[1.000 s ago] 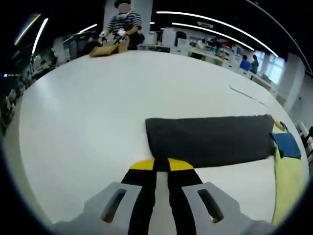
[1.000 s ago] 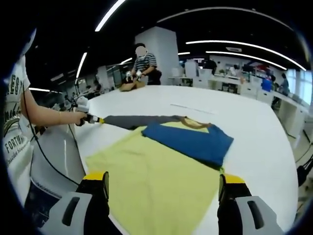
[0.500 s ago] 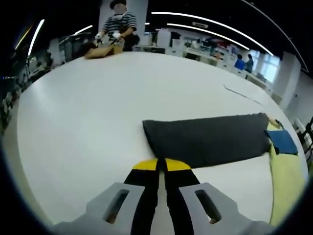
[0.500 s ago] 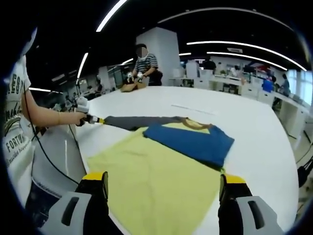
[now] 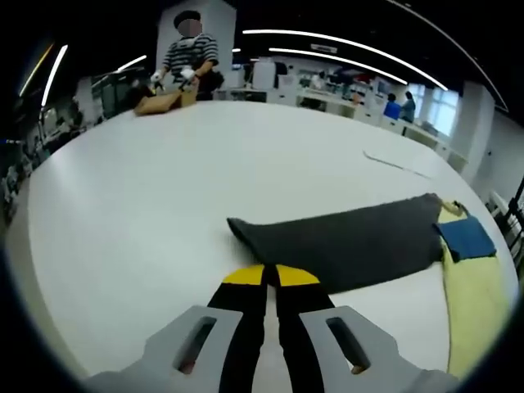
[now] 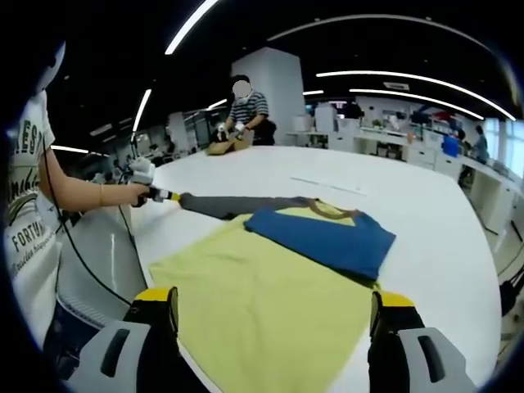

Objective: Fold the garment on the visible template until the final outline fits inside the template.

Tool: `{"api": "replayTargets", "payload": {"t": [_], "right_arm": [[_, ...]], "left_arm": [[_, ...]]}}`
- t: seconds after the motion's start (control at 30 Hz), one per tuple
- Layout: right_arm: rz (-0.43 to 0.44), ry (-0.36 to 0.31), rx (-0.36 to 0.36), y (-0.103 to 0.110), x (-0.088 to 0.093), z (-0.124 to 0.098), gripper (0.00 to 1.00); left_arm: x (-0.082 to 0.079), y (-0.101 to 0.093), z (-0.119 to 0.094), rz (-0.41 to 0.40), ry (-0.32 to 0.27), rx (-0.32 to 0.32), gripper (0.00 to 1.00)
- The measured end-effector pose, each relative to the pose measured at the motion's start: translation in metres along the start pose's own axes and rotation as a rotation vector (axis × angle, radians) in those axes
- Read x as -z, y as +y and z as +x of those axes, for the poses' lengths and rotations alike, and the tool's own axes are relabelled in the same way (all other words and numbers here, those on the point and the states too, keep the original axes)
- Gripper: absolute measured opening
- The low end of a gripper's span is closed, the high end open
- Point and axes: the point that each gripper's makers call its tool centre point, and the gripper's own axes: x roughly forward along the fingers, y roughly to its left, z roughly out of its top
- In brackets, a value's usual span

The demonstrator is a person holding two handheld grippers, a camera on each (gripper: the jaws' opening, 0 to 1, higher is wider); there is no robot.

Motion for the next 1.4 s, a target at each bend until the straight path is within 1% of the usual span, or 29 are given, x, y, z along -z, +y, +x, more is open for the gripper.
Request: {"api": "replayTargets", "payload": {"t": [0.3, 0.43, 0.57, 0.63, 0.67, 0.73, 1.07, 1.4], "right_arm": [[0.001, -0.006, 0.003, 0.0, 0.001, -0.002, 0.99], [0.001, -0.005, 0.003, 0.0, 0.003, -0.002, 0.99], [-0.004, -0.002, 0.001, 0.002, 0.004, -0.002, 0.99], [-0.005, -0.004, -0.001, 0.002, 0.004, -0.002, 0.99], [-0.004, -0.005, 0.0, 0.002, 0.004, -0.002, 0.99], [-0.004, -0.005, 0.0, 0.003, 0.004, -0.003, 0.99], [-0.007, 0.008, -0.012, 0.009, 0.01, 0.001, 0.99], [-0.009, 0.006, -0.013, 0.005, 0.011, 0.001, 0.99]], "left_arm": [[-0.011, -0.01, 0.0, 0.017, -0.025, 0.03, 0.01], [-0.012, -0.015, 0.001, 0.005, -0.022, 0.054, 0.01], [-0.014, -0.021, 0.001, 0.014, -0.024, 0.07, 0.01], [-0.016, -0.028, 0.001, -0.038, -0.025, 0.103, 0.01], [-0.018, -0.029, 0.001, -0.047, -0.033, 0.109, 0.01], [-0.02, -0.032, 0.001, -0.027, -0.035, 0.11, 0.01], [-0.03, -0.052, 0.0, -0.016, -0.049, 0.157, 0.01], [-0.04, -0.073, 0.0, 0.023, -0.065, 0.213, 0.01]]}}
